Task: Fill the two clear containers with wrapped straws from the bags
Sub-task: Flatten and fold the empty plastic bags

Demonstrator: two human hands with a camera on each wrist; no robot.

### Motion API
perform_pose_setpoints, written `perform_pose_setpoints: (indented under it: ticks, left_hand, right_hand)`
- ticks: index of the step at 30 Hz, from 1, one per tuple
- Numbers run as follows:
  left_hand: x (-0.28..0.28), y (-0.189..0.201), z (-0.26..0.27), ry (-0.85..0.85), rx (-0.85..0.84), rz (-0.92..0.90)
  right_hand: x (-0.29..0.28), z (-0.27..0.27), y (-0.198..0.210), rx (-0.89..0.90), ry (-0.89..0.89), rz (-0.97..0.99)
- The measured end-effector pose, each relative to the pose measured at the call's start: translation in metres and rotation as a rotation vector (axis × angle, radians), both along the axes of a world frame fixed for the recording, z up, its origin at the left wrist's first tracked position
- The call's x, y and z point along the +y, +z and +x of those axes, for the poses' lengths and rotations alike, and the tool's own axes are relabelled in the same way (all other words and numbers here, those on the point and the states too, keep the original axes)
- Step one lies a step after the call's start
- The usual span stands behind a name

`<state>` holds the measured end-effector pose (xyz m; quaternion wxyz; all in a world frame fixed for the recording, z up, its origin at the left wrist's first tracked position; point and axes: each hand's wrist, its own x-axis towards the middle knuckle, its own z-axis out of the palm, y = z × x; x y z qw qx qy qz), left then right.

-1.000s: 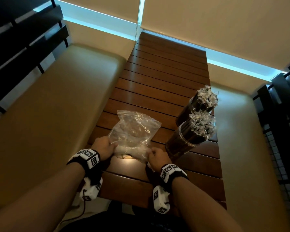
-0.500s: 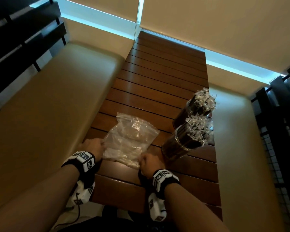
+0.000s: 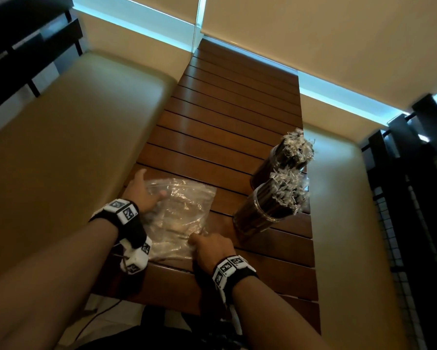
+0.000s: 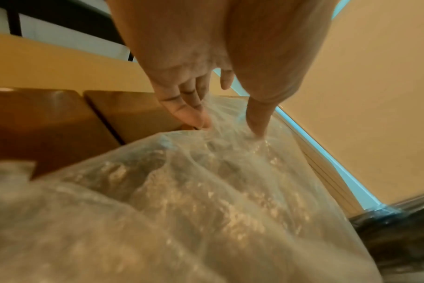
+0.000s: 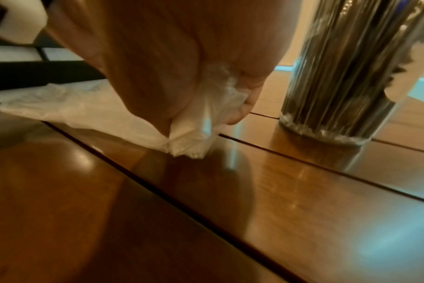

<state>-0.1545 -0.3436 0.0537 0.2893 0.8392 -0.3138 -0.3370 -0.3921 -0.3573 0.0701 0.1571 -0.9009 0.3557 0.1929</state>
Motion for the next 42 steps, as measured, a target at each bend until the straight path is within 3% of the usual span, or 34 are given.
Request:
perform_pose_setpoints:
  ticks: [4,9,11,13,15,18,22,24,27,31,36,42]
  left_hand:
    - [-0.019,0.005,0.008,-0.054,-0.021,0.051]
    - [-0.019,0.021,0.038,0.197,-0.232,-0.045]
    - [-0.014,0.024,0.036,0.145,-0.314,-0.113]
    - [-0.005,0.025,0.025,-0.056,-0.428,-0.182]
    - [0.009,0.029,0.01,-0.397,-0.542,-0.183]
    - [0.031,0.03,-0.011,-0.919,-0.56,0.038]
    - [0.053,0.009,-0.017,-1.127,-0.595,0.191]
    - [0.059,0.004,-0.013,-1.134,-0.648,0.182]
    - [0.063,0.002,-0.004,-1.173,-0.879,0.127]
    - [0.062,-0.001,-0.006,-1.166,-0.946,0.172]
    - [0.053,-0.005,-0.006,-0.932,-0.6,0.172]
    - [0.052,-0.011,0.001,-0.64,-0.439,0.167]
  right_hand:
    - [0.0,-0.005,0.003,0.038,0.074,0.032]
    - [-0.002,-0.011,0.001,0.076,0.007,0.086]
    - [-0.002,-0.011,-0.002,0.071,-0.036,0.115]
    - [-0.002,-0.01,-0.004,0.056,-0.093,0.142]
    - [-0.004,-0.007,-0.005,0.032,-0.164,0.186]
    - [-0.007,-0.001,-0.006,0.02,-0.275,0.222]
    - [-0.005,0.006,-0.011,0.057,-0.332,0.121]
    - [-0.002,0.007,-0.014,0.063,-0.383,0.077]
    - [-0.001,0.006,-0.013,-0.019,-0.438,-0.009]
    - [-0.002,0.003,-0.007,-0.144,-0.154,-0.15]
    - [0.0,-0.02,-0.016,-0.02,0.103,-0.031]
    - [-0.005,-0.024,-0.01,-0.084,-0.032,-0.144]
